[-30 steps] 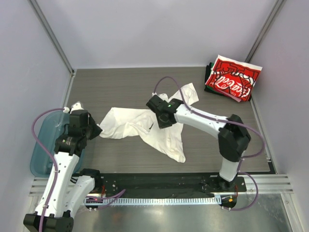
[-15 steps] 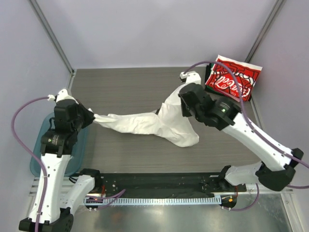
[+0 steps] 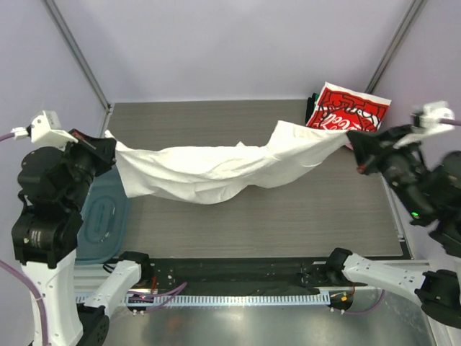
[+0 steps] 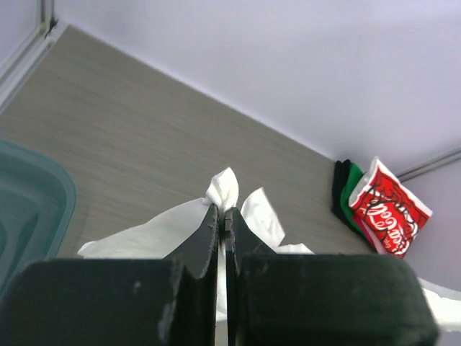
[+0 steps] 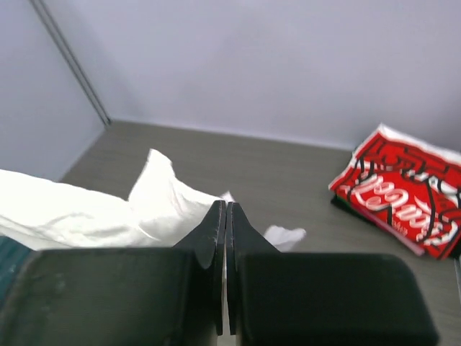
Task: Fold and stack the t-shirts
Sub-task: Flatten the tshirt out
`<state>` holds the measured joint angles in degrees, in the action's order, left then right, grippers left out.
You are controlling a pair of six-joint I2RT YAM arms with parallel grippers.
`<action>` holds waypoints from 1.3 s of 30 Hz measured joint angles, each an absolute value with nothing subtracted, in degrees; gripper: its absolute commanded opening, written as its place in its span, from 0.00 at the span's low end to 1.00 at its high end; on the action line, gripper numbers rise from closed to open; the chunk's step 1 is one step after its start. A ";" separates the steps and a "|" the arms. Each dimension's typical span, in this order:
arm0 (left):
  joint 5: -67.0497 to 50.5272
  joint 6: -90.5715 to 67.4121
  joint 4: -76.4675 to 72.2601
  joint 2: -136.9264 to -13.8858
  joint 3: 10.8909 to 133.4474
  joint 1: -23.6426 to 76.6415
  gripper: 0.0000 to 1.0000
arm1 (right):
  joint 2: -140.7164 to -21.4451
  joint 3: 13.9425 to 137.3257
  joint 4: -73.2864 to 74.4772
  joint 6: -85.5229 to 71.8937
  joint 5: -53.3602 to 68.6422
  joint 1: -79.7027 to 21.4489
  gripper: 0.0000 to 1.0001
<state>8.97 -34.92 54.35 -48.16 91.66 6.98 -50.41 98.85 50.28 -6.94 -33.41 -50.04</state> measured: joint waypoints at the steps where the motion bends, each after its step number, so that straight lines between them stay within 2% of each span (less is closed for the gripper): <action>1: 8.45 -34.37 54.52 -48.31 93.34 6.98 0.00 | -49.21 99.26 49.60 -5.89 -32.58 -50.04 0.01; 7: 4.21 -32.27 53.17 -48.31 103.63 7.53 0.00 | -42.70 106.50 44.38 1.50 -23.57 -50.04 0.01; 20: -2.33 -35.83 45.34 -44.66 115.48 7.75 0.00 | -44.12 123.96 42.89 8.47 -5.67 -47.00 0.01; 30: -3.68 -37.74 35.31 -44.75 115.44 7.75 0.00 | -44.56 125.67 35.40 12.93 0.10 -46.63 0.01; 35: -1.45 -40.10 35.59 -49.25 113.82 7.77 0.00 | -48.40 119.11 29.71 18.37 -11.97 -46.92 0.01; 39: 5.15 -42.02 38.50 -58.48 107.39 7.64 0.00 | -59.79 110.96 21.82 24.49 -28.29 -44.99 0.01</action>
